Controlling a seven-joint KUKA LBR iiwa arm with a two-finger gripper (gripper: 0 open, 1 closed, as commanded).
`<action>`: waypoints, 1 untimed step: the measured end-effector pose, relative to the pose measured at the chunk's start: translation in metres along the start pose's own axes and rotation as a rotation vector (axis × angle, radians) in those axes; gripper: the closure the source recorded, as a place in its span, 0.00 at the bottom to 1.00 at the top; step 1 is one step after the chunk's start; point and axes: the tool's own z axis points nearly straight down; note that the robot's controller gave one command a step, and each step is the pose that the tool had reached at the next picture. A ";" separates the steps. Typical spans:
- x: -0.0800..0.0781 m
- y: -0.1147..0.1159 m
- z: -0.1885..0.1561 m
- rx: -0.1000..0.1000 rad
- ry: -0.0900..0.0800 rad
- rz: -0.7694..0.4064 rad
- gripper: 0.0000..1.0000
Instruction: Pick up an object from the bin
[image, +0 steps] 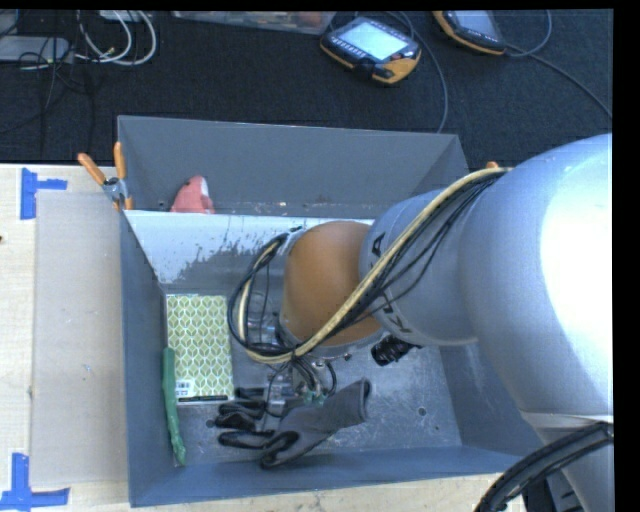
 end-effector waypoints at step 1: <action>0.009 0.004 0.007 0.003 0.004 0.128 1.00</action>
Offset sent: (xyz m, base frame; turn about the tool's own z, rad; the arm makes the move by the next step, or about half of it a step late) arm 0.0000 0.0000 0.0000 0.0000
